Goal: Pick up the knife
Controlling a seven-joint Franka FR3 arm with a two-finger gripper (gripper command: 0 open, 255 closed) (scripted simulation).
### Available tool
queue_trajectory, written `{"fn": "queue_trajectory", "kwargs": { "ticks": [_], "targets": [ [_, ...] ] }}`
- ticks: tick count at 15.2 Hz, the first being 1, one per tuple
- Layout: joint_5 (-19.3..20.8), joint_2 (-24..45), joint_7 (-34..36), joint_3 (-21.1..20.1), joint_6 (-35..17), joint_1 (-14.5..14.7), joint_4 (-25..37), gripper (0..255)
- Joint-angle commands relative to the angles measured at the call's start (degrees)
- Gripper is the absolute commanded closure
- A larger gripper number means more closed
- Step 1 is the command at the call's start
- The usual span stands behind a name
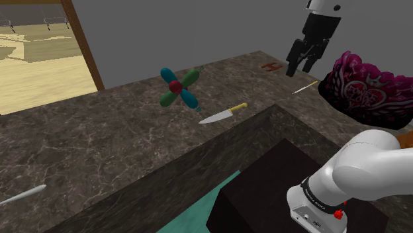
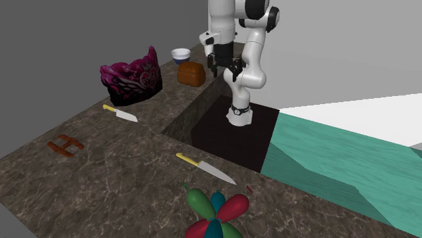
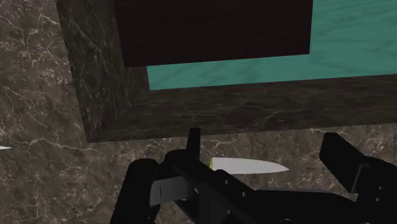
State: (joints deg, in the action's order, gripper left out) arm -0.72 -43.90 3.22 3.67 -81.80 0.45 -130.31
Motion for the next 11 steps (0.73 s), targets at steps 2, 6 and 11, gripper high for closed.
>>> {"fn": "queue_trajectory", "kwargs": {
  "ticks": [2,6,11],
  "targets": [
    [-0.7,1.1,2.5,-0.8,-1.7,-0.6,-0.8,0],
    [-3.3,6.4,12.3,-3.6,-8.7,-2.8,-3.1,0],
    [-5.8,14.5,23.9,-6.5,-17.4,-5.4,-4.2,0]
  ]
}}
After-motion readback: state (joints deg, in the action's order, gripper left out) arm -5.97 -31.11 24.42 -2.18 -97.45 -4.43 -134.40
